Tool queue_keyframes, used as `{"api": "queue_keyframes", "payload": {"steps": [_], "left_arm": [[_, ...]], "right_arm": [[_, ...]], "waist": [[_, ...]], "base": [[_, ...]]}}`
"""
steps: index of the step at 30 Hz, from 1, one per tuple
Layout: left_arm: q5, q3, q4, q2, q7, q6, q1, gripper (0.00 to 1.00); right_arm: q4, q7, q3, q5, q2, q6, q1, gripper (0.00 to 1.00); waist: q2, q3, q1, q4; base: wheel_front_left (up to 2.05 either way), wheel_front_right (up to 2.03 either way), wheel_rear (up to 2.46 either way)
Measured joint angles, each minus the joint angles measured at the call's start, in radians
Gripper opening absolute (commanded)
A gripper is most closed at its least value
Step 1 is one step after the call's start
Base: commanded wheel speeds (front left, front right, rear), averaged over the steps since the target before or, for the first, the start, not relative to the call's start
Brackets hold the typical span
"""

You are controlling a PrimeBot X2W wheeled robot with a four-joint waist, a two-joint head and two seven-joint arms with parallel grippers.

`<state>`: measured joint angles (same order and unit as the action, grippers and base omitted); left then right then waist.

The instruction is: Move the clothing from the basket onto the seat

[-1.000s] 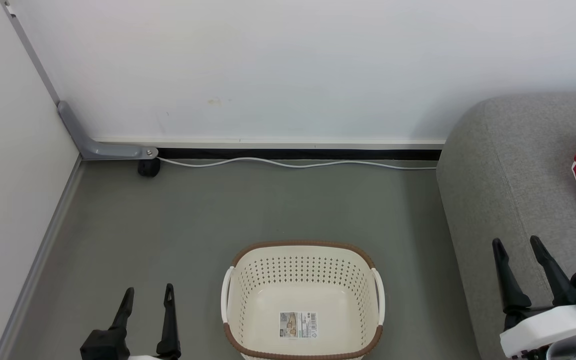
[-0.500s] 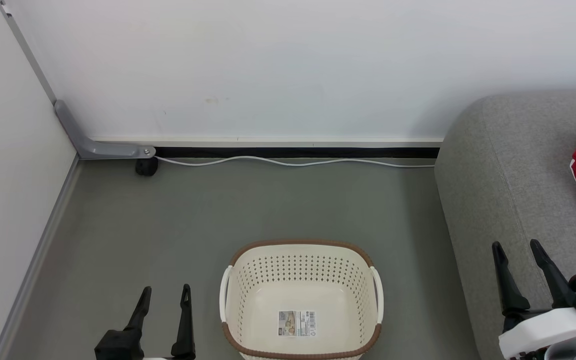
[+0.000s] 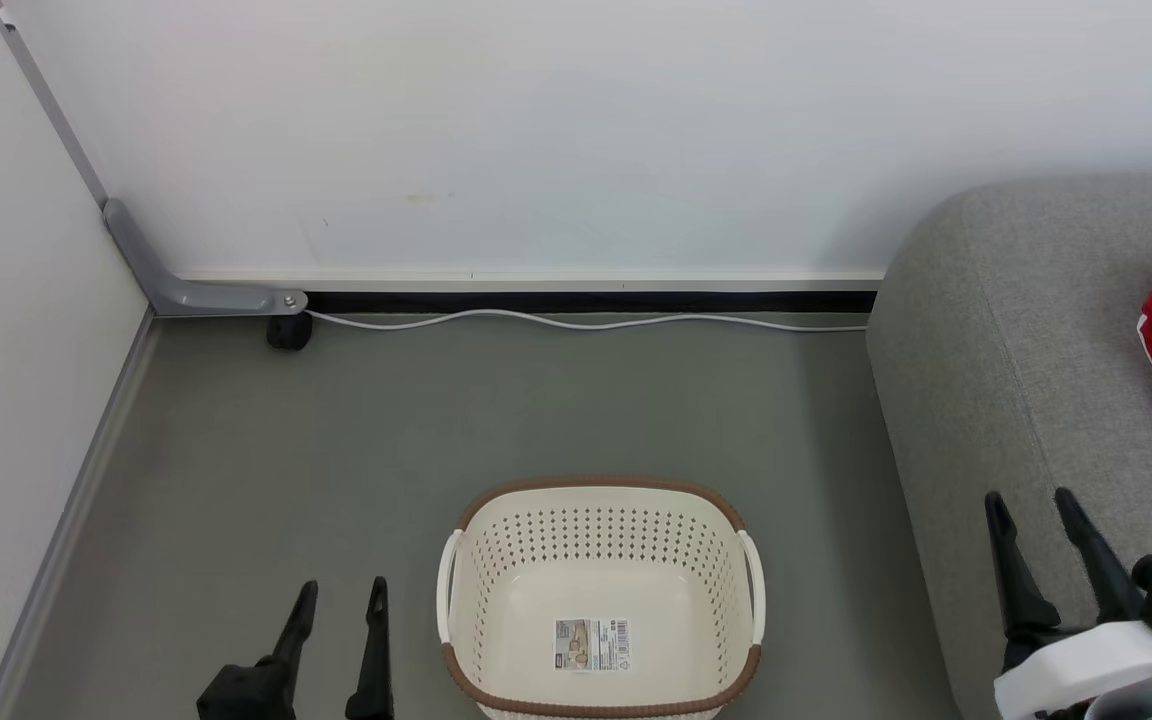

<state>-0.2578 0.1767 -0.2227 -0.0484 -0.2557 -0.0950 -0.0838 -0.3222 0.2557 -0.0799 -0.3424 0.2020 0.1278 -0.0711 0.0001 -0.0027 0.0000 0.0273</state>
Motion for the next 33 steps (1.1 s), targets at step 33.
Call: {"api": "queue_keyframes", "payload": {"steps": [33], "left_arm": [[-0.305, -0.036, -0.069, 0.002, 0.071, 0.043, -0.015, 0.00]], "right_arm": [[-0.046, -0.073, 0.037, -0.270, -0.066, 0.000, 0.050, 0.00]], "waist": [[0.0000, 0.001, 0.0003, -0.006]], "base": [[0.00, 0.00, 0.00]]}}
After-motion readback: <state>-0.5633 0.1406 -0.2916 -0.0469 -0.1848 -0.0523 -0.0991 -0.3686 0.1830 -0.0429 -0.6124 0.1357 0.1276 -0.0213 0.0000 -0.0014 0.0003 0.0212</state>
